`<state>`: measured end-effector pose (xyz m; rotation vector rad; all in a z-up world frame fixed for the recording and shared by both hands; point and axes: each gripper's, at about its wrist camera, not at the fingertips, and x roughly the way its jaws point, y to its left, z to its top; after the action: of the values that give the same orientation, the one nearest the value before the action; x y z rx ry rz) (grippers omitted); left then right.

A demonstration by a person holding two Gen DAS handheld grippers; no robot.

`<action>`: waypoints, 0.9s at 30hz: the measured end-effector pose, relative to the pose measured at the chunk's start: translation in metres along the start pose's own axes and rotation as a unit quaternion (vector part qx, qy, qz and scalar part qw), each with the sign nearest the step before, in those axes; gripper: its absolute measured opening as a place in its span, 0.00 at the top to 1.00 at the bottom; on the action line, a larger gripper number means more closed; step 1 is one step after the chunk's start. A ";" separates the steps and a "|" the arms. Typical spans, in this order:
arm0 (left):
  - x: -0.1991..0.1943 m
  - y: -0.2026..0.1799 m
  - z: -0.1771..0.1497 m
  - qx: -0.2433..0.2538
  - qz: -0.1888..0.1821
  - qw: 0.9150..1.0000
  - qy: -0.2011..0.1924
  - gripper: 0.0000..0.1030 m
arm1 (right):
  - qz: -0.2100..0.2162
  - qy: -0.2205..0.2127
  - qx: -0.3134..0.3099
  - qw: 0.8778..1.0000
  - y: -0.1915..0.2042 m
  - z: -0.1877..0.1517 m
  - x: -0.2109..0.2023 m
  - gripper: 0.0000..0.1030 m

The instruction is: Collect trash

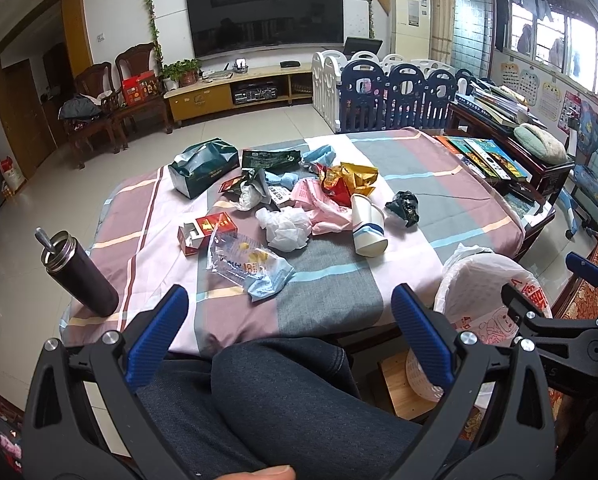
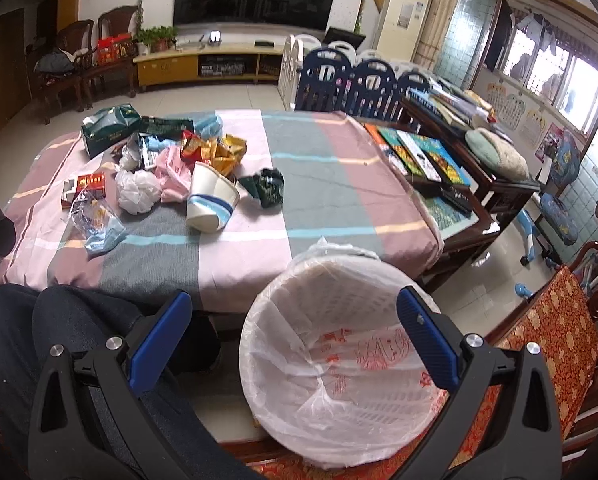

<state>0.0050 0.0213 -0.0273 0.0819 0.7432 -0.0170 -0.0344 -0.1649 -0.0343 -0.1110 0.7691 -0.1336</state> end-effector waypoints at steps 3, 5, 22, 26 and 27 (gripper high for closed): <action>0.000 0.003 0.000 -0.006 0.000 1.000 0.003 0.02 | 0.002 -0.014 -0.013 1.000 0.004 0.003 -0.001 0.03; 0.002 0.007 0.001 -0.009 -0.004 1.000 0.006 0.02 | -0.001 -0.021 -0.024 0.999 0.008 0.006 -0.001 0.03; 0.074 0.113 -0.029 -0.184 0.049 0.978 0.088 0.30 | 0.064 0.081 0.024 0.994 0.050 0.050 0.129 0.42; 0.106 0.122 -0.029 -0.235 0.001 0.965 0.119 0.28 | 0.095 0.100 0.053 0.989 0.052 0.063 0.161 0.42; 0.114 0.122 -0.025 -0.241 0.000 0.963 0.122 0.22 | 0.096 0.106 0.058 0.988 0.053 0.065 0.167 0.42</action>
<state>0.0769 0.1465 -0.1145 -0.3871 0.9748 0.1757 0.1333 -0.1360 -0.1102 0.0889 0.9779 -0.0061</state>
